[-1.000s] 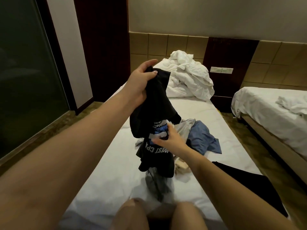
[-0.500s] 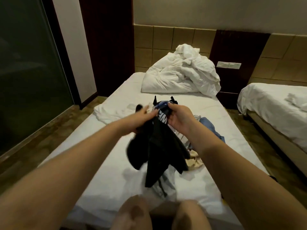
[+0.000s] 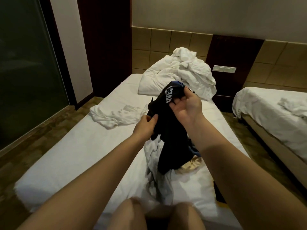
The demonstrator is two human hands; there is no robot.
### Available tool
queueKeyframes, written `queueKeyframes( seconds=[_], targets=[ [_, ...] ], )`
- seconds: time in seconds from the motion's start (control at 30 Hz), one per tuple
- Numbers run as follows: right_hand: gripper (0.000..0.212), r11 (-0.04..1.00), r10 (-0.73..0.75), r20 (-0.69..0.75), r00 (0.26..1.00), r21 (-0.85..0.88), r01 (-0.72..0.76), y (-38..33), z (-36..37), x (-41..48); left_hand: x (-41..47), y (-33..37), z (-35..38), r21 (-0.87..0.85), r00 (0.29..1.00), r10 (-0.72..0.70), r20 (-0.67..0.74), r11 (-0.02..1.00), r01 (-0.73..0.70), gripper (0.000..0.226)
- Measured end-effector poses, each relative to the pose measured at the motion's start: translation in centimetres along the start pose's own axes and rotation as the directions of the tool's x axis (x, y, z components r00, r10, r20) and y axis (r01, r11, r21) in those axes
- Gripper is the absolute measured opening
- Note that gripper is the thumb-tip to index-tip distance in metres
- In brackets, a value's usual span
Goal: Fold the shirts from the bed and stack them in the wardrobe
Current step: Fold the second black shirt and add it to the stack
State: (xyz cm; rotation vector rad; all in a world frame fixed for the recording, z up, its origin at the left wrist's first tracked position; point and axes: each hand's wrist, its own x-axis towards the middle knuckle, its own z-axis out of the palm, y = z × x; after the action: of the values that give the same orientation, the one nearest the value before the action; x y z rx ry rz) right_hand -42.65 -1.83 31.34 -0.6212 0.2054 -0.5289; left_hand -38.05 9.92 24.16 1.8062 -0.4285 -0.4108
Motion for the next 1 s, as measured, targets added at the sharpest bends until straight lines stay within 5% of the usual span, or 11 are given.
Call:
queueKeyframes(
  seconds=[0.17,0.27,0.3,0.37,0.43,0.53,0.6,0.67,0.83,1.0],
  targets=[
    [0.033,0.999,-0.015,-0.031,0.999,-0.030,0.014,0.2,-0.7,-1.1,1.1,2.3,0.6,-0.087,0.992,0.122,0.016,0.989,-0.120,0.029],
    [0.021,0.934,-0.173,-0.140,0.975,-0.337,0.117,0.1,-2.3,-2.2,2.3,3.1,0.1,-0.173,0.988,0.140,-0.059,0.974,-0.148,0.019],
    [0.025,0.818,-0.345,-0.168,0.923,-0.536,0.208,0.0,-3.3,-2.6,2.4,3.6,-0.3,-0.221,0.986,0.152,-0.062,0.962,-0.162,0.017],
    [0.045,0.428,-0.670,-0.020,0.742,-0.827,0.364,-0.1,-5.5,-3.3,2.5,4.7,-0.9,-0.287,0.977,0.212,-0.031,0.934,-0.212,0.017],
    [0.052,0.201,-0.742,0.163,0.650,-0.871,0.448,-0.6,-6.7,-3.4,2.4,6.0,-1.6,-0.232,0.940,0.337,0.045,0.919,-0.319,0.019],
    [0.031,0.179,-0.625,0.290,0.724,-0.850,0.496,-2.1,-5.3,-2.7,1.6,8.1,-2.1,0.050,0.858,0.435,0.272,0.884,-0.464,0.021],
    [0.009,0.411,-0.303,0.361,0.882,-0.785,0.463,-3.2,-3.6,-2.7,0.9,9.3,-1.8,0.182,0.798,0.448,0.403,0.815,-0.550,0.023],
    [0.025,0.555,0.051,0.426,0.903,-0.764,0.329,-3.7,-2.6,-2.5,0.4,10.1,-1.7,0.223,0.763,0.480,0.434,0.763,-0.607,0.030],
    [0.026,0.530,0.160,0.445,0.881,-0.792,0.303,-3.6,-2.4,-2.1,-0.1,11.3,-3.2,0.298,0.691,0.501,0.521,0.652,-0.697,0.028],
    [0.013,0.343,0.251,0.411,0.876,-0.884,0.316,-4.6,-2.1,-2.7,-0.2,12.8,-5.1,0.471,0.671,0.529,0.520,0.477,-0.742,0.023]
  ],
)
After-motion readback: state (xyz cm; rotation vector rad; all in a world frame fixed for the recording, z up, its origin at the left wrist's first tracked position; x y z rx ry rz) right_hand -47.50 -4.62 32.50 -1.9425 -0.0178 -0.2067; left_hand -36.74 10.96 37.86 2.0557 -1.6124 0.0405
